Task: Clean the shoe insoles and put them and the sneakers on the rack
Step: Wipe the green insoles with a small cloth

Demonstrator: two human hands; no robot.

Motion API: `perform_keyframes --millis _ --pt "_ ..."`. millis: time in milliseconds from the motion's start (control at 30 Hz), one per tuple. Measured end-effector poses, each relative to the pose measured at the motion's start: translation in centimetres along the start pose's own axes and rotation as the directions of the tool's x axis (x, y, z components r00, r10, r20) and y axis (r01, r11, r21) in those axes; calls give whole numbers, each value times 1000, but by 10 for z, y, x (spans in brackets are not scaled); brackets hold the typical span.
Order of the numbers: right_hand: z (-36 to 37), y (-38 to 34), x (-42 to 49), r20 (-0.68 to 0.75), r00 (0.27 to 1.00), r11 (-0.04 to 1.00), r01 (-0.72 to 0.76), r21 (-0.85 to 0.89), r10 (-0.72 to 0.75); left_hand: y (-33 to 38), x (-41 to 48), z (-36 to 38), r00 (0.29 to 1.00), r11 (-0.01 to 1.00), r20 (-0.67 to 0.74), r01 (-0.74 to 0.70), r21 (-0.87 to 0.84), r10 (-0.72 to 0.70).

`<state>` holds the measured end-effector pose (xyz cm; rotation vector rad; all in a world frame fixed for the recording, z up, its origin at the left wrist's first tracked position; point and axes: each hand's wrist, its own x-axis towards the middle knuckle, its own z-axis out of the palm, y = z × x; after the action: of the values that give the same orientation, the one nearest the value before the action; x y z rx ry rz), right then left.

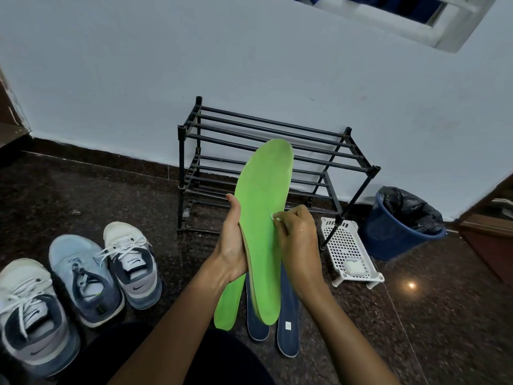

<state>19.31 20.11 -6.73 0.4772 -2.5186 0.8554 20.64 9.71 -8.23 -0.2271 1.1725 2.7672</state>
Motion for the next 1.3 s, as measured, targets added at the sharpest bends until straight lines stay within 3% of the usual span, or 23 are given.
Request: perform_keyframes --millis 233,367,567,733,867,1100,1200,1300 --pt "6 -8 -22 73 990 992 114 50 -118 1 2 -6 999 999 -42 -32 -21 31" --pt "-1 -3 -18 102 988 993 107 57 -113 0 2 -3 999 1000 -30 -15 -12 15" --pt "-8 7 2 12 999 995 32 89 -33 -2 -1 -1 1000 1000 -2 0 -4 0" --pt "-3 4 -4 -83 993 997 79 2 -79 0 1 -2 1000 999 1 -1 -35 1" --pt "4 2 -16 -25 992 992 125 -15 -126 0 2 -4 1000 999 -7 0 -50 0" --pt "-3 0 -12 50 998 950 -58 307 45 -1 3 -4 1000 998 -20 -12 -54 11" --pt "-4 -2 -11 66 985 934 -173 312 161 0 1 -3 1000 999 -12 -4 -37 4" --pt "-3 -1 -12 57 982 949 -187 255 178 0 1 -4 1000 1000 -11 -3 -24 3"
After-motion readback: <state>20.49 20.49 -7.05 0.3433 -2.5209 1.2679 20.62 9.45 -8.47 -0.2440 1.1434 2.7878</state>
